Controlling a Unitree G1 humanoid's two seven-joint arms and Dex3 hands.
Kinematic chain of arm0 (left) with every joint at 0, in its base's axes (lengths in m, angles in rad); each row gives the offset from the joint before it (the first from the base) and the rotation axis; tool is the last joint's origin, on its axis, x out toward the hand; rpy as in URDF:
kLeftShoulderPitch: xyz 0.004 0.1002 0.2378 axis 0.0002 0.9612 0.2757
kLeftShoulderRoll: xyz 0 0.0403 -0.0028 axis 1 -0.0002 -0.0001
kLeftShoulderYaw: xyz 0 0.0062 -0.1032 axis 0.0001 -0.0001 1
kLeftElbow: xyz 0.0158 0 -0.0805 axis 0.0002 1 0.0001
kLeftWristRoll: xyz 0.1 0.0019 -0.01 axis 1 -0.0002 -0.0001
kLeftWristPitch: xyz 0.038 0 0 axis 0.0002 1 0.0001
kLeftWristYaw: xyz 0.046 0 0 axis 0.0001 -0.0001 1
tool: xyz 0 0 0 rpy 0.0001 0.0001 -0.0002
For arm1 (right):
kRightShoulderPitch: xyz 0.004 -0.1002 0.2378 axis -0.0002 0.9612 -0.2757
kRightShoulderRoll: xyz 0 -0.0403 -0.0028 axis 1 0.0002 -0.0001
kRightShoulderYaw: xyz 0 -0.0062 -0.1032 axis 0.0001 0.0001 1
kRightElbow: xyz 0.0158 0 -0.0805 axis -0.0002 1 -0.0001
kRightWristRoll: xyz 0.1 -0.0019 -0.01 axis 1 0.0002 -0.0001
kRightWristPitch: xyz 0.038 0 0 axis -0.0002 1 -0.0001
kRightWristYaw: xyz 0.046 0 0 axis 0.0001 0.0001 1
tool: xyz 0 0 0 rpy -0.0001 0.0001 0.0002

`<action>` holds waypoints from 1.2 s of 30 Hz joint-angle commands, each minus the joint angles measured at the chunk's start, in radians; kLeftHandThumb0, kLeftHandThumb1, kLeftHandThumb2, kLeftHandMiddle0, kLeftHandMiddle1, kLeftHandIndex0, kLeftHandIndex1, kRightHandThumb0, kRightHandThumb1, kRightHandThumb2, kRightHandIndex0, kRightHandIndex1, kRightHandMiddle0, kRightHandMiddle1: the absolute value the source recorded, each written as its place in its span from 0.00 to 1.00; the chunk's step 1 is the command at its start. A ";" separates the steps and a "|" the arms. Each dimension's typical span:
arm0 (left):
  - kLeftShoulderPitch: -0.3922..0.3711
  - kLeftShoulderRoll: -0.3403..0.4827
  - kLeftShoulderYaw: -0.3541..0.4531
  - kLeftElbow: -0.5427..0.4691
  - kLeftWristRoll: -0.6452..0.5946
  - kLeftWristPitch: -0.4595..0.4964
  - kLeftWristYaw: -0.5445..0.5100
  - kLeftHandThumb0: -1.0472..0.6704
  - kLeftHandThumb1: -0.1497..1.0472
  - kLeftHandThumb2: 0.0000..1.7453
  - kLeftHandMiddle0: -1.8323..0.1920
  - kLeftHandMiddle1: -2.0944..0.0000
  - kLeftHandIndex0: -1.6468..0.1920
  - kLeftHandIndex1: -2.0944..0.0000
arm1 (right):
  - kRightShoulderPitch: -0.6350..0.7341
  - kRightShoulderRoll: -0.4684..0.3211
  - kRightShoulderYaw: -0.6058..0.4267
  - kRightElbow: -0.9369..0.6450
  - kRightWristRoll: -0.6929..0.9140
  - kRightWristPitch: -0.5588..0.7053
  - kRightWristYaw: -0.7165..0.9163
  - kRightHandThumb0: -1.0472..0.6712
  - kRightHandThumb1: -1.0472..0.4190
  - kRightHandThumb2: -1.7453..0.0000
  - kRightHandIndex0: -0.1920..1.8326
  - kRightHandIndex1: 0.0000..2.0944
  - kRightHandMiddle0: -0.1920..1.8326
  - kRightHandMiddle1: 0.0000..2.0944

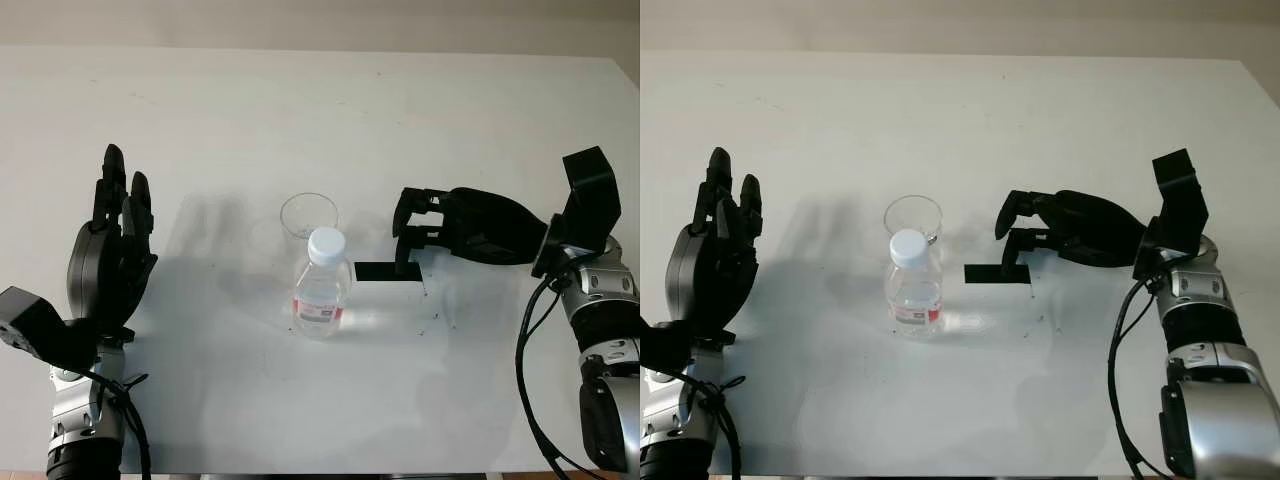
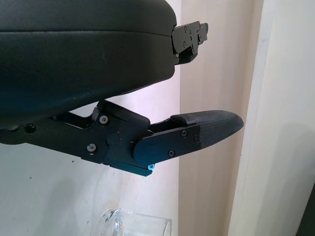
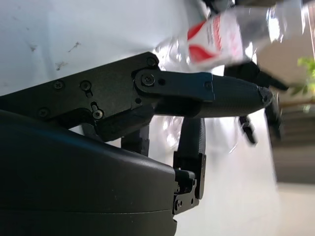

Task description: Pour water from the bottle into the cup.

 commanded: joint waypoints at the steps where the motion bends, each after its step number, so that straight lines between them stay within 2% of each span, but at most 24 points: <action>1: -0.016 0.012 0.002 0.011 0.007 -0.009 0.001 0.20 1.00 0.36 1.00 1.00 1.00 1.00 | 0.016 0.017 0.021 -0.051 0.002 -0.015 0.025 0.07 0.00 0.67 0.15 0.62 0.06 0.67; 3: -0.022 0.011 0.002 0.018 0.009 -0.012 0.002 0.20 1.00 0.36 1.00 1.00 1.00 1.00 | 0.029 0.031 0.039 -0.108 0.010 0.020 0.034 0.05 0.00 0.68 0.15 0.59 0.06 0.64; 5: -0.027 0.012 0.002 0.023 0.016 -0.017 0.005 0.20 1.00 0.36 1.00 1.00 1.00 1.00 | 0.059 0.054 0.036 -0.194 0.039 0.075 0.010 0.03 0.01 0.78 0.15 0.58 0.05 0.64; 6: -0.030 0.013 0.002 0.025 0.019 -0.019 0.005 0.20 1.00 0.36 1.00 1.00 1.00 1.00 | 0.089 0.078 0.013 -0.258 0.067 0.085 -0.039 0.04 0.00 0.86 0.12 0.59 0.02 0.65; 7: -0.033 0.013 0.002 0.028 0.020 -0.020 0.006 0.20 1.00 0.37 1.00 1.00 1.00 1.00 | 0.111 0.093 -0.003 -0.302 0.087 0.091 -0.077 0.04 0.02 0.91 0.09 0.60 0.01 0.64; 8: -0.035 0.014 0.003 0.028 0.021 -0.018 0.008 0.20 1.00 0.37 1.00 1.00 1.00 1.00 | 0.148 0.141 -0.049 -0.378 0.137 0.103 -0.167 0.05 0.03 0.95 0.07 0.60 0.01 0.63; 12: -0.039 0.016 0.003 0.027 0.023 -0.022 0.010 0.20 1.00 0.38 1.00 1.00 1.00 1.00 | 0.229 0.293 -0.156 -0.633 0.305 0.157 -0.457 0.14 0.08 0.97 0.00 0.54 0.00 0.46; 14: -0.039 0.016 0.004 0.026 0.020 -0.022 0.009 0.20 1.00 0.38 1.00 1.00 1.00 1.00 | 0.241 0.334 -0.167 -0.713 0.327 0.133 -0.539 0.16 0.08 0.97 0.00 0.51 0.00 0.38; 16: -0.038 0.015 0.002 0.024 0.024 -0.022 0.012 0.20 1.00 0.38 1.00 1.00 1.00 1.00 | 0.239 0.355 -0.165 -0.757 0.337 0.119 -0.586 0.17 0.08 0.97 0.00 0.50 0.00 0.36; 20: -0.036 0.006 0.002 0.029 0.020 -0.038 0.011 0.21 1.00 0.38 1.00 1.00 1.00 1.00 | 0.195 0.369 -0.157 -0.769 0.354 0.106 -0.623 0.19 0.08 0.97 0.00 0.63 0.00 0.52; 27: -0.033 0.008 0.001 0.029 0.017 -0.035 0.011 0.20 1.00 0.37 1.00 1.00 1.00 1.00 | 0.168 0.339 -0.123 -0.718 0.341 0.131 -0.584 0.17 0.09 0.97 0.00 0.80 0.00 0.64; 32: -0.038 0.007 0.003 0.041 0.013 -0.043 0.009 0.20 1.00 0.37 1.00 1.00 1.00 1.00 | 0.153 0.327 -0.118 -0.667 0.359 0.161 -0.537 0.16 0.11 0.97 0.00 0.82 0.00 0.68; 36: -0.047 0.005 0.005 0.054 0.001 -0.044 -0.004 0.21 1.00 0.37 1.00 1.00 1.00 1.00 | 0.136 0.307 -0.111 -0.642 0.361 0.197 -0.511 0.16 0.10 0.97 0.00 0.80 0.00 0.68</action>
